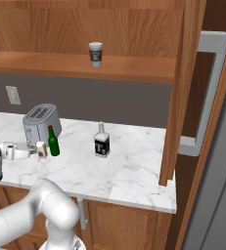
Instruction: Sort all alcoholic drinks to one cabinet, and non-alcoholic drinks to the other.
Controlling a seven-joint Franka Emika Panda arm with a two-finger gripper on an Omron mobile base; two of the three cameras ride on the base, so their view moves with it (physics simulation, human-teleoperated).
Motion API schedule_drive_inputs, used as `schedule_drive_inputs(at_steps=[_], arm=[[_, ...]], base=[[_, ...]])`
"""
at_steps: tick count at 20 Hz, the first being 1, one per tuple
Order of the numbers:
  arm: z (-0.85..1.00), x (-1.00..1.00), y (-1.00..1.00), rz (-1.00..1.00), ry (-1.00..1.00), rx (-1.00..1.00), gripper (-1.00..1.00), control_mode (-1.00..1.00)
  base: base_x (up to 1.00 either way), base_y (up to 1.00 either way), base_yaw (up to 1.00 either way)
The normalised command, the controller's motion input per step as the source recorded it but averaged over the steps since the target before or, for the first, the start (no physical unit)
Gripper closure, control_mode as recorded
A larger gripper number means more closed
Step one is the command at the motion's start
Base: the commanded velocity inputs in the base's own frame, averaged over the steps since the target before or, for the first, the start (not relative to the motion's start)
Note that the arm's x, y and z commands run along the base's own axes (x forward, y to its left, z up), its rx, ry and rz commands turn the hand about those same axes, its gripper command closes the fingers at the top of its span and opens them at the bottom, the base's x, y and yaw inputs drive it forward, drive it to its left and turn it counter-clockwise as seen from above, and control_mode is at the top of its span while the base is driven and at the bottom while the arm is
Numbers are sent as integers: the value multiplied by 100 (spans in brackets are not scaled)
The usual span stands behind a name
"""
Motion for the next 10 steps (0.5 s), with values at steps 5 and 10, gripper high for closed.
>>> schedule_drive_inputs(at_steps=[5, 10], arm=[[0, 4, -8, 8, 0, 0, -100, -100], [0, 0, -13, 6, 0, 0, -100, -100]], base=[[0, 0, 0], [0, 0, 0]])
